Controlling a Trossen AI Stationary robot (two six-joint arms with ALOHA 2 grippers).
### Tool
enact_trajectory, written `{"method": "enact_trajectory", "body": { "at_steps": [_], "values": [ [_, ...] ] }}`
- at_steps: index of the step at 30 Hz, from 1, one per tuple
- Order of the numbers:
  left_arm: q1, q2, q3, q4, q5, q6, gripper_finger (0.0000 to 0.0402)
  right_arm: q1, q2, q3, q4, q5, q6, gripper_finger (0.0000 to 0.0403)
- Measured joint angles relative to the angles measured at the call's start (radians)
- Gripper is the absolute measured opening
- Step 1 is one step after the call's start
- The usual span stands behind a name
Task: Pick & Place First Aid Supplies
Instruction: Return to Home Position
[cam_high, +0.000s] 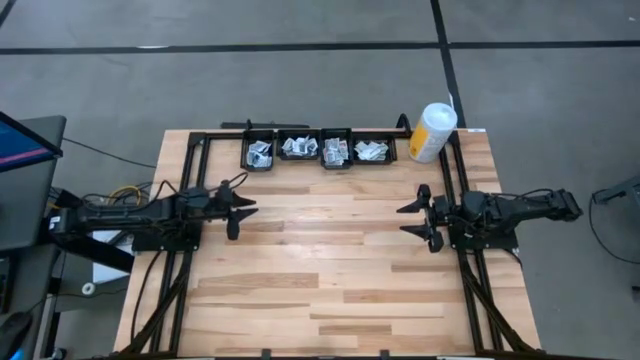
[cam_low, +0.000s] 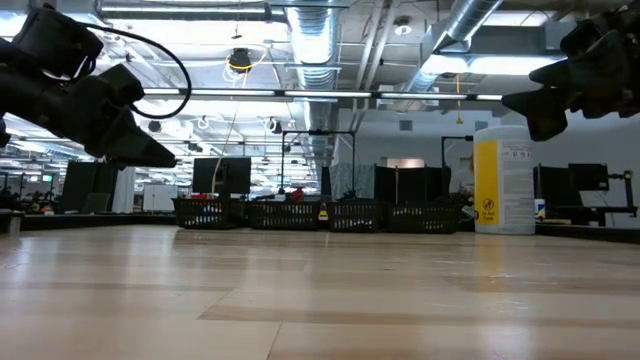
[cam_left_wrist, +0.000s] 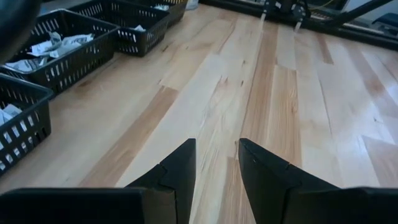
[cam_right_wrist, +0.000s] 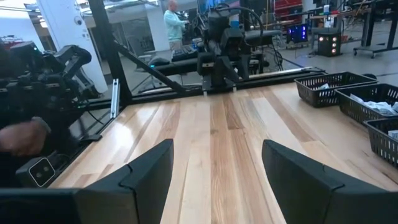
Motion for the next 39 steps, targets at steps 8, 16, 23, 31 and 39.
{"method": "enact_trajectory", "body": {
  "at_steps": [8, 16, 23, 31, 39],
  "values": [
    [0.0, 0.044, 0.0, 0.011, 0.0, 0.0, 0.0121, 0.0, 0.0, 0.0, 0.0, 0.0, 0.0, 0.024],
    [0.0, 0.064, 0.0, 0.014, 0.0, 0.0, 0.012, 0.0, 0.0, -0.001, 0.0, 0.0, 0.0, 0.024],
    [0.0, 0.063, 0.0, 0.016, 0.0, 0.0, 0.0122, 0.0, 0.0, -0.001, 0.0, 0.0, 0.0, 0.024],
    [0.001, 0.041, 0.0, 0.016, 0.0, 0.0, 0.012, 0.0, 0.0, -0.001, 0.0, 0.0, 0.0, 0.024],
    [0.0, -0.118, 0.0, 0.017, 0.0, 0.0, 0.0121, 0.0, 0.0, -0.001, 0.0, 0.0, 0.0, 0.024]
  ]
}}
